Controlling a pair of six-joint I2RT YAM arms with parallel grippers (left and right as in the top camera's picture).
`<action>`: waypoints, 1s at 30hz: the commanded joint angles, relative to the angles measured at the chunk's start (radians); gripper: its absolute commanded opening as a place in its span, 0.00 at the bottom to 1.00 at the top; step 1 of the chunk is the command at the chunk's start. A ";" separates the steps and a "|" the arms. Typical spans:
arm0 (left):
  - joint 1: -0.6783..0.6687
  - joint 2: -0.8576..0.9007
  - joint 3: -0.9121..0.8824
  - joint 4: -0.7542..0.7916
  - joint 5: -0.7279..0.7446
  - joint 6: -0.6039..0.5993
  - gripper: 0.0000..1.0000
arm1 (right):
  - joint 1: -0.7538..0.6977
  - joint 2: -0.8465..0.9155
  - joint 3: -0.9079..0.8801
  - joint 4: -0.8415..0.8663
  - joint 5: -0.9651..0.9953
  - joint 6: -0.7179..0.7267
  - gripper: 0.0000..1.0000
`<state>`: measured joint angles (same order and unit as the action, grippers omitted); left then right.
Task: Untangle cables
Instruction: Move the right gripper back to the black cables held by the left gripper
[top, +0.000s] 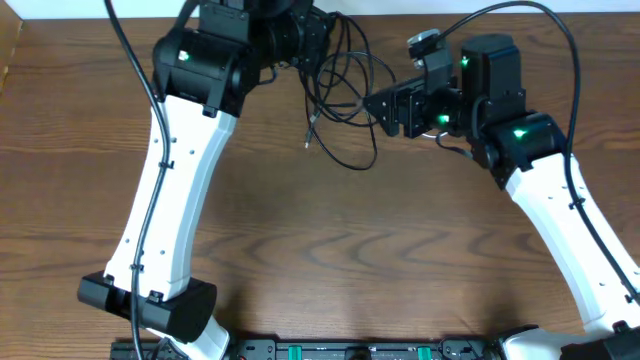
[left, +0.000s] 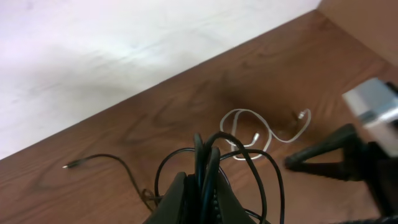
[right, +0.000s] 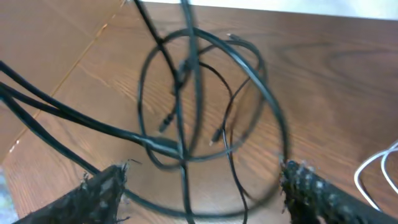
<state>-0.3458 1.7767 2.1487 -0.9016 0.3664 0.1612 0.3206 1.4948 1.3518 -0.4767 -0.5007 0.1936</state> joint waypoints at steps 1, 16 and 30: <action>-0.021 -0.035 0.013 0.000 0.016 0.022 0.08 | 0.018 0.000 0.000 0.006 -0.003 0.001 0.74; -0.027 -0.051 0.013 -0.003 0.008 0.024 0.08 | 0.035 0.001 0.000 0.013 0.027 0.008 0.70; -0.027 -0.079 0.013 -0.008 0.035 0.024 0.08 | 0.063 0.044 0.000 0.067 0.019 0.023 0.72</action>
<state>-0.3737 1.7229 2.1487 -0.9115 0.3695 0.1802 0.3607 1.5345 1.3518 -0.4244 -0.4786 0.2043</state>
